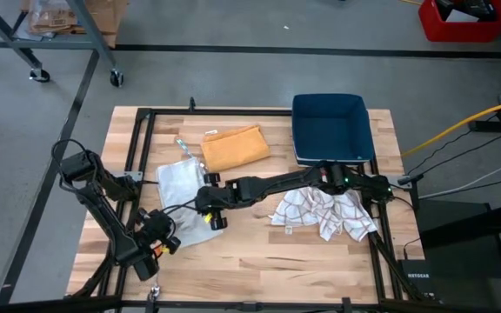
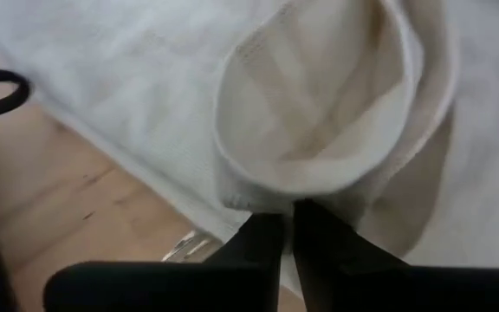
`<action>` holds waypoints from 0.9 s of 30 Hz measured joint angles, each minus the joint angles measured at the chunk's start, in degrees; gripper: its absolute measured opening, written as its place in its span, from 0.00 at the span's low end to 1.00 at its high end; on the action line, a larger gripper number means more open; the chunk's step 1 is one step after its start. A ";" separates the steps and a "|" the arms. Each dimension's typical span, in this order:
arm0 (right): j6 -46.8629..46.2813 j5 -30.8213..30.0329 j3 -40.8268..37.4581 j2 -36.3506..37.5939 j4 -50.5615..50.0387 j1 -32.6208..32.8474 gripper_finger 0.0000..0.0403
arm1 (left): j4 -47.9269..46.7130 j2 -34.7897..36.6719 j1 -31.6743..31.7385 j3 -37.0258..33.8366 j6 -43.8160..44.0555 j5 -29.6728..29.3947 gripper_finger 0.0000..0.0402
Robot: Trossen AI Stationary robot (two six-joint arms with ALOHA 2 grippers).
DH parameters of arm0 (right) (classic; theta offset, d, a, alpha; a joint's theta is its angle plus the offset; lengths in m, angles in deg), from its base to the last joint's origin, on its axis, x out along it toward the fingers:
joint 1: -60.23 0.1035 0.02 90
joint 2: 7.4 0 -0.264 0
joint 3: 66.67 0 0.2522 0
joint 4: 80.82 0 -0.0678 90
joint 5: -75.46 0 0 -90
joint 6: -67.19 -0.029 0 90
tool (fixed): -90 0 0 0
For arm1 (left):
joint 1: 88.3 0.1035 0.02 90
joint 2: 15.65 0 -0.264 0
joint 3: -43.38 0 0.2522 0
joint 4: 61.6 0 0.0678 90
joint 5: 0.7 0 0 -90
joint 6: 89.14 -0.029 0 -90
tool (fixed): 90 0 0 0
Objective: Fold towel
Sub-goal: Fold the left white towel
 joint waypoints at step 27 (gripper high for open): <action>1.24 -1.49 0.00 0.00 1.48 0.54 0.45 | -11.35 0.00 9.02 0.19 8.73 7.70 0.37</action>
